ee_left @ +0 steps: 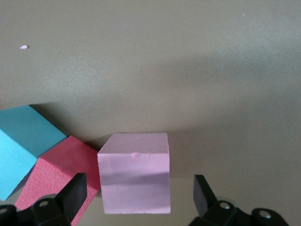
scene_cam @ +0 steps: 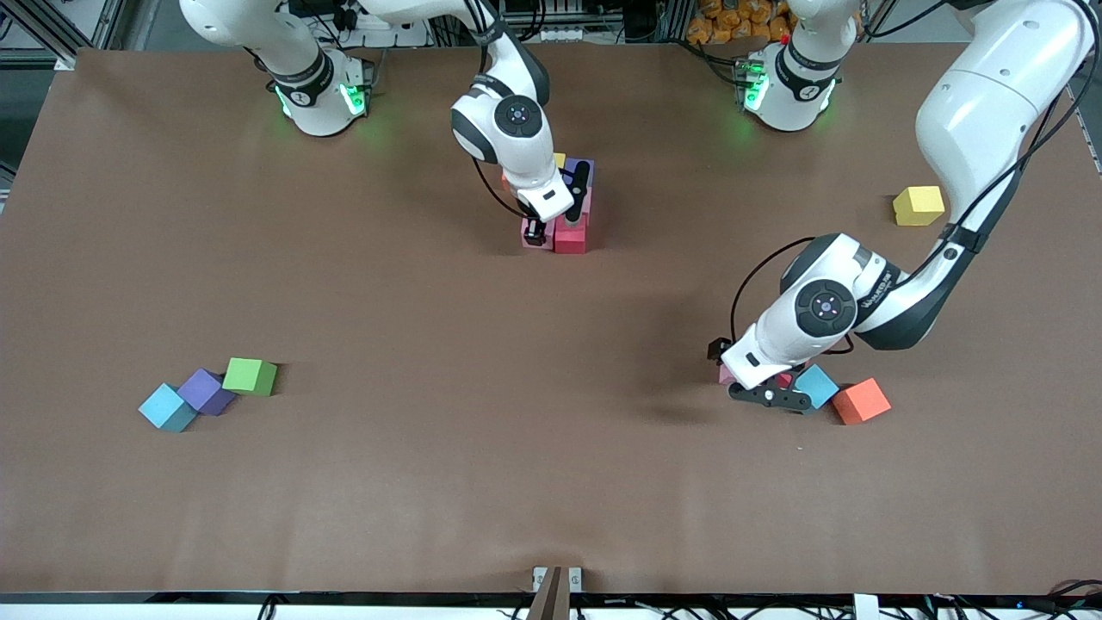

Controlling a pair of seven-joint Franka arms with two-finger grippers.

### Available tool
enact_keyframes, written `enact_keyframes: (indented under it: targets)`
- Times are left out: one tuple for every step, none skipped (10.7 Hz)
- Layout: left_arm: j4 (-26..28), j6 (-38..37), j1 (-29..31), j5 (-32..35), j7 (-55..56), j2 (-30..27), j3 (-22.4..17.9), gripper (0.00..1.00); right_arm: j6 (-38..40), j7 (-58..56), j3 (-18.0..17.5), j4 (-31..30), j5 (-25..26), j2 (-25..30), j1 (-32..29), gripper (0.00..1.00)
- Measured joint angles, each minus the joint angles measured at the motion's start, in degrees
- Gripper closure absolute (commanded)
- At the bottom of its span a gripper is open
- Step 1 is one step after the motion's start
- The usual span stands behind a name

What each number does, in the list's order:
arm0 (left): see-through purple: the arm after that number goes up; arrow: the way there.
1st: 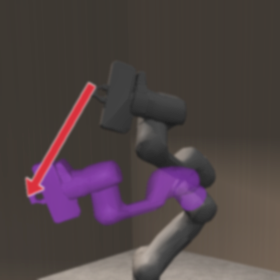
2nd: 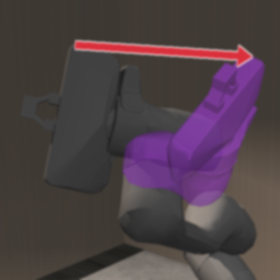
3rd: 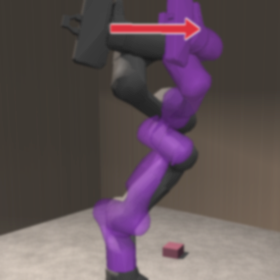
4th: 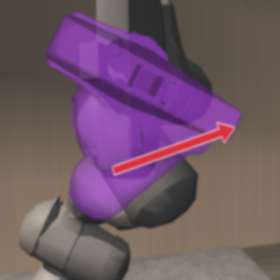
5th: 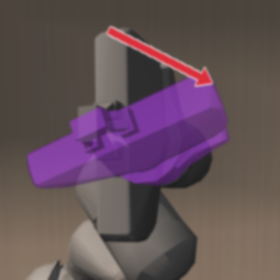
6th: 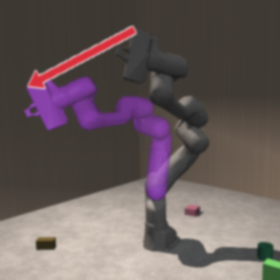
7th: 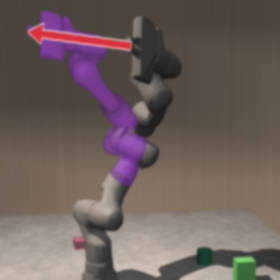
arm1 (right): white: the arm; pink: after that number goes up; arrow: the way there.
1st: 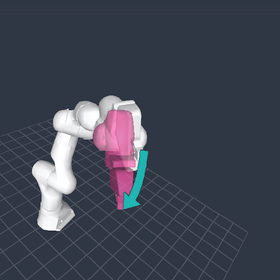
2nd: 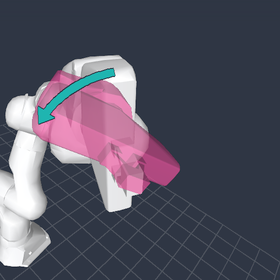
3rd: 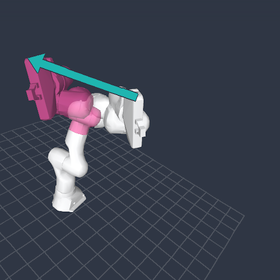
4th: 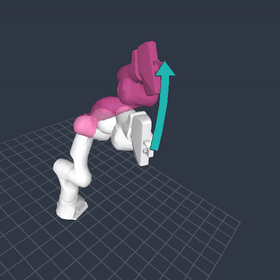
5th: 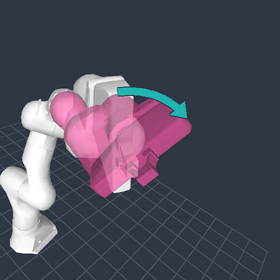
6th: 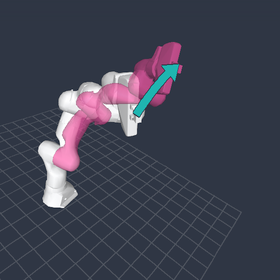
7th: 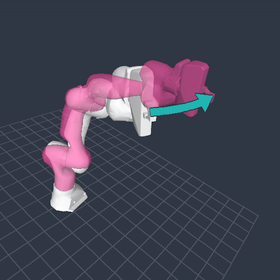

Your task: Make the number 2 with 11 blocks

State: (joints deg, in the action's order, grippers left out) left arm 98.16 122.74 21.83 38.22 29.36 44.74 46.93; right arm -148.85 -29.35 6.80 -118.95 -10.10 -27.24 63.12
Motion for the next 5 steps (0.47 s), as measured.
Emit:
enact_keyframes:
  targets:
    - [-0.41,0.00,-0.07,0.00,-0.58,0.45,-0.05,0.00,0.01,0.11,0.04,0.04,0.00,-0.03,0.04,0.88]
    - [-0.73,0.00,-0.24,0.00,-1.58,0.61,-0.29,0.00,0.02,0.35,0.06,0.17,0.00,-0.12,0.06,0.50]
    - [-0.91,0.00,-0.49,0.00,-2.53,0.61,-0.71,0.00,0.10,0.56,0.09,0.27,0.00,-0.18,0.07,0.00]
    - [-0.98,0.00,-0.73,-0.01,-2.99,0.65,-0.94,0.00,0.15,0.61,0.12,0.36,0.00,-0.23,0.08,0.00]
    - [-0.99,0.00,-1.00,-0.01,-3.22,0.71,-1.00,0.00,0.00,0.62,0.16,0.56,0.00,-0.48,0.08,0.00]
